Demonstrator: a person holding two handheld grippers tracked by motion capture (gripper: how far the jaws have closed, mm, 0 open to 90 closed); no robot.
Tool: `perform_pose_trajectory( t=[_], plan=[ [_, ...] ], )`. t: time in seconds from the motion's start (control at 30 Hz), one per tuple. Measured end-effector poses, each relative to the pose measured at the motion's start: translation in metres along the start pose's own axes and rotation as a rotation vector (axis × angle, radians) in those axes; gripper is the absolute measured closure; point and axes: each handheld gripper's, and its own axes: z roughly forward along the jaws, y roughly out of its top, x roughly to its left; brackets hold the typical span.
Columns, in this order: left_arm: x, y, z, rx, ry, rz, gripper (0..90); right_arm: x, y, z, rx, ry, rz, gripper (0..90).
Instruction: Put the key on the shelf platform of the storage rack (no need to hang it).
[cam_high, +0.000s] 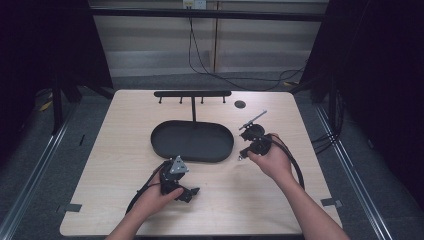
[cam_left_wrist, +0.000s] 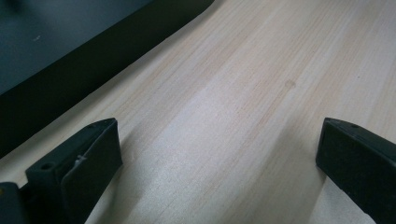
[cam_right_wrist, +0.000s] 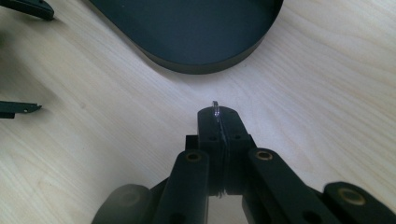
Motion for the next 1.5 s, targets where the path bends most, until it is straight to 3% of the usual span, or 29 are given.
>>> perform_pose_trajectory(
  t=[0.37,0.73,1.5],
  plan=[
    [0.0,0.0,0.0,0.0,-0.001,-0.001,0.0,0.011,0.014,-0.007,0.024,0.009,-0.052,89.7],
    [0.0,0.0,0.0,0.0,0.0,-0.001,0.0,0.013,0.026,-0.018,0.01,0.02,-0.047,89.7],
    [0.0,0.0,0.0,0.004,-0.003,0.0,0.0,0.018,0.047,-0.024,-0.008,0.015,-0.061,89.7]
  ],
)
